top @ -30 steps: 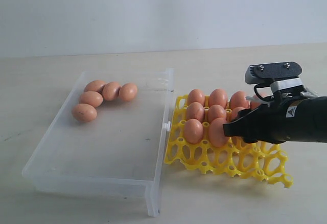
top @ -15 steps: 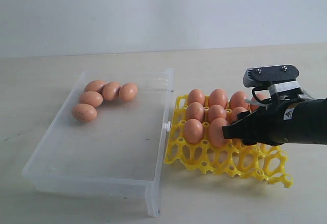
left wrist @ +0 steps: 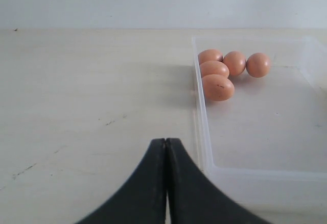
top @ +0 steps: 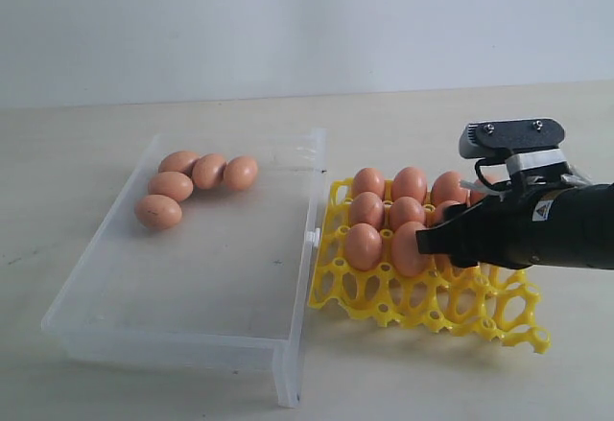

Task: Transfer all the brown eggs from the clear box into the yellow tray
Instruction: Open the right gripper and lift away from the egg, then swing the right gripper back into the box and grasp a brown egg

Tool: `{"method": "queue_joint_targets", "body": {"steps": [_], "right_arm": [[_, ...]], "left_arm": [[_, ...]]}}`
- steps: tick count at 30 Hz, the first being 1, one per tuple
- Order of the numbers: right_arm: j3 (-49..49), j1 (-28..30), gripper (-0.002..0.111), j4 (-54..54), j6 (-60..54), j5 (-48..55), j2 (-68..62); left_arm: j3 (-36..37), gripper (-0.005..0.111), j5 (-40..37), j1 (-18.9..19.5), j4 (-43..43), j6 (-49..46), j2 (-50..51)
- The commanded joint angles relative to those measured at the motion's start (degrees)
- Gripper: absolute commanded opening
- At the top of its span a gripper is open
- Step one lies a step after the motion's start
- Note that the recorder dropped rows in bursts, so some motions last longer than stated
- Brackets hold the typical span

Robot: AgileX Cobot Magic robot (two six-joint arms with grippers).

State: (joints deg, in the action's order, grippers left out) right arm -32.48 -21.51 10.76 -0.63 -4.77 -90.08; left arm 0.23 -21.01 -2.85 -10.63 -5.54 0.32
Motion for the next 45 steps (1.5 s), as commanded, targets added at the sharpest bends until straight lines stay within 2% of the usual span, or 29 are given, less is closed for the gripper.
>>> {"method": "queue_joint_targets", "body": {"steps": [1, 14, 22, 28, 32, 38, 40, 42, 45], "right_arm": [[0.2, 0.3, 0.059, 0.9, -0.4, -1.4, 0.0], [-1.0, 0.2, 0.059, 2.4, -0.4, -0.4, 4.5], [-9.2, -0.6, 0.057, 2.4, -0.4, 13.2, 11.8], [-10.6, -3.2, 0.053, 2.5, -0.4, 19.2, 11.5], [-10.6, -3.2, 0.043, 2.6, -0.8, 25.1, 10.3], [-11.5, -5.5, 0.008, 2.8, -2.4, 25.8, 10.0], [-12.7, -8.1, 0.001, 3.2, -4.4, 24.9, 9.8], [-14.3, -11.3, 0.001, 5.5, -7.0, 23.3, 9.1], [-19.2, -15.2, 0.009, 10.3, -11.7, 23.4, 6.3]], "left_arm": [[-0.2, 0.000, 0.2, 0.1, -0.1, -0.1, -0.3], [-0.2, 0.000, 0.2, 0.1, -0.1, -0.1, -0.3], [-0.2, 0.000, 0.2, 0.1, -0.1, -0.1, -0.3], [-0.2, 0.000, 0.2, 0.1, -0.1, -0.1, -0.3], [-0.2, 0.000, 0.2, 0.1, -0.1, -0.1, -0.3], [-0.2, 0.000, 0.2, 0.1, -0.1, -0.1, -0.3], [-0.2, 0.000, 0.2, 0.1, -0.1, -0.1, -0.3], [-0.2, 0.000, 0.2, 0.1, -0.1, -0.1, -0.3], [-0.2, 0.000, 0.2, 0.1, -0.1, -0.1, -0.3]]}}
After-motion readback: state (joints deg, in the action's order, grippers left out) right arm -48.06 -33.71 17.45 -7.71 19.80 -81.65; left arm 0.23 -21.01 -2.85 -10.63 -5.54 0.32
